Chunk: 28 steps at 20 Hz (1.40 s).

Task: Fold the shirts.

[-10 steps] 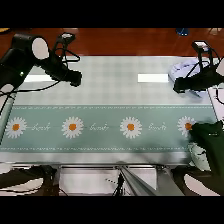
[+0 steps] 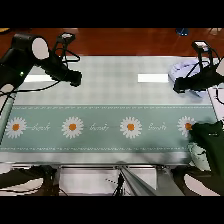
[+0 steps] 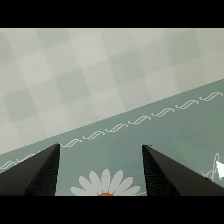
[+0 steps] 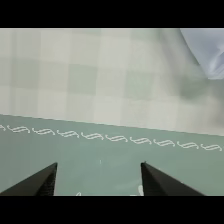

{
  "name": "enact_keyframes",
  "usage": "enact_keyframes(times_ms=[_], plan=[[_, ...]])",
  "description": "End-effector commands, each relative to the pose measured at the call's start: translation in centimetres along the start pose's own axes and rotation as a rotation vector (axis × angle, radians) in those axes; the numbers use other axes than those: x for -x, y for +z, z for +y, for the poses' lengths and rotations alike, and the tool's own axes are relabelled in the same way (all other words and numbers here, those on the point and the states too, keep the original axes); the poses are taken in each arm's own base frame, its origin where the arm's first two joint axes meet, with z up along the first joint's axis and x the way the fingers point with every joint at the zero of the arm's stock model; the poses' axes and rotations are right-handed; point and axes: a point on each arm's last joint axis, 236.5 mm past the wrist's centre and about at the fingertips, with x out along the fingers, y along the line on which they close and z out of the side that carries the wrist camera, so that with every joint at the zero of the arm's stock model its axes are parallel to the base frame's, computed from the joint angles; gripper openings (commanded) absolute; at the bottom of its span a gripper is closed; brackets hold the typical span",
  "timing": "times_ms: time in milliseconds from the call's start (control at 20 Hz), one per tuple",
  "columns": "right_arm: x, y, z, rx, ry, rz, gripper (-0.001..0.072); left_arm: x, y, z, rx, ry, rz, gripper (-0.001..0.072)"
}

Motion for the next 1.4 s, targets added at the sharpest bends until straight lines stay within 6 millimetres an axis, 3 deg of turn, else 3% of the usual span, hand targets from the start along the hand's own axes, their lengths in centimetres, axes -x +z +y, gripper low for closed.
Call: enact_keyframes(times_ms=[0, 350, 500, 600, 700, 800, 900, 1000, 1100, 1200, 1350], plan=[[0.0, 0.0, 0.0, 0.000, 0.001, 0.000, 0.0604, 0.0, 0.0, 0.0, -0.001, 0.000, 0.001, 0.0615], [0.0, 0.0, 0.1, -0.004, 0.002, 0.000, 0.0604, 0.0, 0.0, 0.0, 0.000, 0.000, 0.000, 0.0615], [0.0, 1.2, 0.8, -0.019, 0.032, -0.049, 0.0604, -0.3, 1.2, -0.1, 0.001, -0.003, -0.047, 0.0614], [0.3, 3.6, 1.5, -0.035, 0.064, -0.151, 0.0604, -0.7, 2.0, -0.1, 0.001, -0.002, -0.075, 0.0615], [1.4, 7.4, 2.6, -0.072, 0.121, -0.314, 0.0604, -1.1, 3.0, -0.1, 0.000, -0.002, -0.106, 0.0615], [2.6, 10.6, 1.9, -0.054, 0.097, -0.464, 0.0602, -1.5, 3.1, -0.1, 0.000, -0.002, -0.106, 0.0615], [4.4, 14.8, -1.3, -0.034, -0.036, -0.665, 0.0589, -1.8, 3.0, 0.2, 0.002, 0.002, -0.099, 0.0615], [4.2, 16.9, -6.6, -0.122, -0.162, -0.758, 0.0588, -1.9, 2.9, 0.3, 0.005, 0.003, -0.092, 0.0615], [0.8, 15.7, -12.7, -0.332, -0.206, -0.696, 0.0589, -1.9, 2.8, 0.2, 0.006, 0.001, -0.089, 0.0615], [-3.2, 13.0, -17.9, -0.541, -0.208, -0.594, 0.0596, -1.9, 2.6, 0.2, 0.006, -0.001, -0.081, 0.0614], [-7.8, 8.6, -22.4, -0.783, -0.180, -0.469, 0.0596, -2.0, 2.1, 0.1, 0.006, -0.002, -0.058, 0.0614]])
